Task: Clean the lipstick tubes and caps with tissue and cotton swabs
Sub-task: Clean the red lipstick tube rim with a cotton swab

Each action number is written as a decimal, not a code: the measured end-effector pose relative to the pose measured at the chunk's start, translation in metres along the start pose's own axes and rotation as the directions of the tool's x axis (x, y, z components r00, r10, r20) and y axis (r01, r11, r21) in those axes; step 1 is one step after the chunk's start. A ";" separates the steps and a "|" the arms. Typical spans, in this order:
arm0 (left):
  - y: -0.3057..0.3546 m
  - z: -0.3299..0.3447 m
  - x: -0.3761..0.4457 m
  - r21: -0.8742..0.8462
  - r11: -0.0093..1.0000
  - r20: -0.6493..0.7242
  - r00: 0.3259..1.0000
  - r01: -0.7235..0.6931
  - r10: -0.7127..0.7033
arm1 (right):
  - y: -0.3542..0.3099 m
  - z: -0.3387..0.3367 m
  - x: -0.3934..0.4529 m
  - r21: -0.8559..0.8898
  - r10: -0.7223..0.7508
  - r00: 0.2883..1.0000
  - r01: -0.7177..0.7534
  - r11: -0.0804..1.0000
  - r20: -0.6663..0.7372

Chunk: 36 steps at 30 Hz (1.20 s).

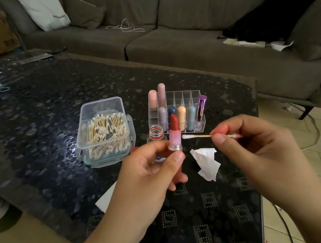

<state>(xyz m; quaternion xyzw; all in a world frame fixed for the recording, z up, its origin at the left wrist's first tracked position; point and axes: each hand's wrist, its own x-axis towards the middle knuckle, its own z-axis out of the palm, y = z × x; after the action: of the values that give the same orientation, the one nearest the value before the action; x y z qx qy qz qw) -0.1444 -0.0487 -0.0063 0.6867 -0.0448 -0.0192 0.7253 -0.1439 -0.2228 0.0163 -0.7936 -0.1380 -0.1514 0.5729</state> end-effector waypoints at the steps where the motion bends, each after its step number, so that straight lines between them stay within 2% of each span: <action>1: 0.000 0.000 0.000 -0.001 1.000 0.000 1.000 0.001 -0.001 | 0.000 0.000 0.000 0.000 -0.001 1.000 0.001 1.000 -0.006; 24: 0.003 0.004 -0.003 -0.017 1.000 0.038 0.999 -0.001 0.002 | -0.001 -0.001 0.002 -0.041 -0.021 1.000 0.020 0.999 -0.020; 36: 0.005 0.004 -0.005 -0.088 0.996 0.083 0.996 -0.018 0.026 | -0.003 -0.003 0.004 0.023 -0.035 0.999 0.035 0.999 -0.027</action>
<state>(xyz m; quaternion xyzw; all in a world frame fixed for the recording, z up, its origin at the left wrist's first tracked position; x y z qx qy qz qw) -0.1495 -0.0517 -0.0010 0.6526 -0.0818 -0.0419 0.7521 -0.1418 -0.2244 0.0212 -0.7823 -0.1459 -0.1703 0.5812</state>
